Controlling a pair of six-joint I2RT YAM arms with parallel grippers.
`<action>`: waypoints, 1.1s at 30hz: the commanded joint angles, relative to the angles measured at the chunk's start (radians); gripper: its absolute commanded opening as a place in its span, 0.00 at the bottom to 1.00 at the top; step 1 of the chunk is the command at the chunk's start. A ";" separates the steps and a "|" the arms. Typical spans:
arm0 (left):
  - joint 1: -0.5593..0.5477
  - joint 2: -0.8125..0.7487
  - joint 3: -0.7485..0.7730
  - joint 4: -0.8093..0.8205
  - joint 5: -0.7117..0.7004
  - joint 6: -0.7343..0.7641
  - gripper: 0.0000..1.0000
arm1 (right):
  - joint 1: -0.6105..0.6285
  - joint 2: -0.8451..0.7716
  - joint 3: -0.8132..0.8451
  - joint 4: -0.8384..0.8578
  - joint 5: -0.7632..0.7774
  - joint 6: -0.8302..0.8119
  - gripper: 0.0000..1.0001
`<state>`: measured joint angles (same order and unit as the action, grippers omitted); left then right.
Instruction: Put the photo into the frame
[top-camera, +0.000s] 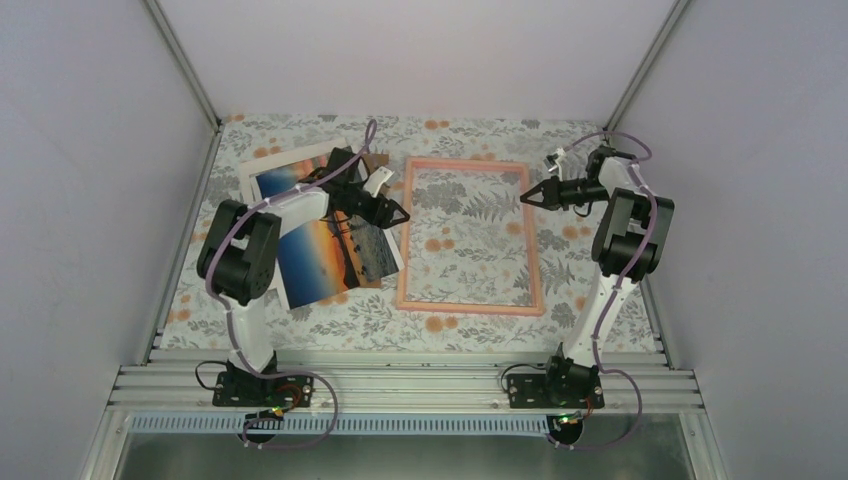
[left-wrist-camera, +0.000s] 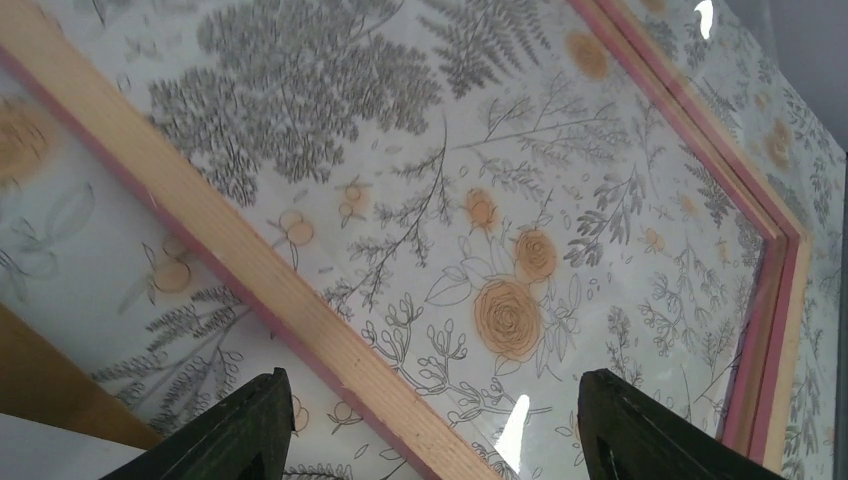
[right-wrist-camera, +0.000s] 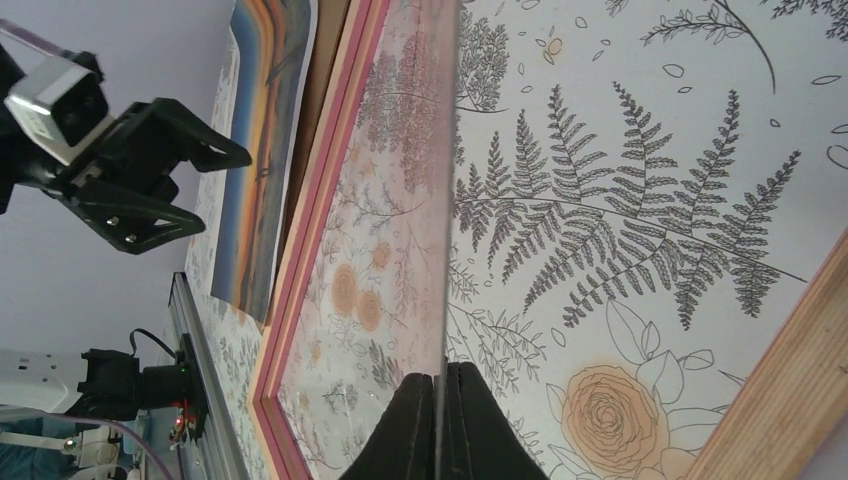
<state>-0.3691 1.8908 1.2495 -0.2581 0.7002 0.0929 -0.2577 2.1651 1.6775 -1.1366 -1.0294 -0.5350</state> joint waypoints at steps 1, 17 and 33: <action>0.004 0.058 0.036 0.049 0.051 -0.118 0.71 | 0.001 0.029 0.007 0.028 0.005 0.016 0.04; 0.016 0.141 0.022 0.103 0.084 -0.180 0.70 | 0.037 0.071 0.054 -0.027 -0.094 -0.030 0.09; 0.015 0.160 -0.003 0.130 0.095 -0.203 0.69 | 0.058 -0.007 -0.235 0.334 -0.092 0.381 0.31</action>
<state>-0.3599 2.0422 1.2545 -0.1509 0.7731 -0.0975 -0.2157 2.2204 1.4719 -0.8959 -1.1389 -0.2382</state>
